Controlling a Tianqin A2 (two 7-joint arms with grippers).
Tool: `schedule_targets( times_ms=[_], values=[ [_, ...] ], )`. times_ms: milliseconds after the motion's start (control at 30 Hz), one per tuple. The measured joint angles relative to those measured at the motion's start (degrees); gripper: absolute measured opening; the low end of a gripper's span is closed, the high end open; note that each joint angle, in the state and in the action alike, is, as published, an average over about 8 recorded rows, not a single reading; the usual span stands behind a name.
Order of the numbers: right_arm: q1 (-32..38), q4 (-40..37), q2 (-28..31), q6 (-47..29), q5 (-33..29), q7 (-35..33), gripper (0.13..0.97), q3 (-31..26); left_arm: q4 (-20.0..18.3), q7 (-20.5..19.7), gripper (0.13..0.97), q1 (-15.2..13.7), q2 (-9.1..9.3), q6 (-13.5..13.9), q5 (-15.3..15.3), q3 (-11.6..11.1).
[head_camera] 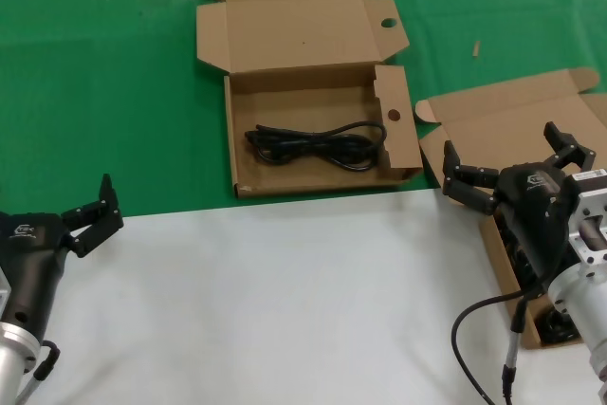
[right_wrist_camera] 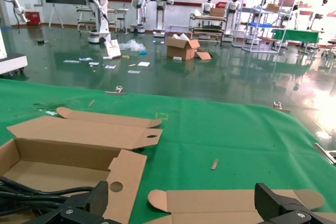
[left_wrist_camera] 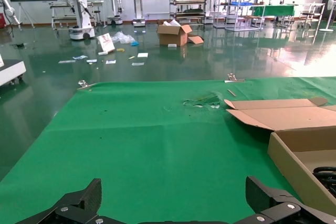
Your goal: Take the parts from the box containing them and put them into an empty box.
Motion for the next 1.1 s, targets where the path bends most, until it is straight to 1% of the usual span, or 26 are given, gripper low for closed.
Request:
schedule_targets(
  times_ms=[1100],
  values=[
    [0.0,0.0,0.0,0.0,0.0,0.0,0.966,0.0,0.0,0.02,0.966,0.0,0.0,0.0,0.0,0.0]
  ],
)
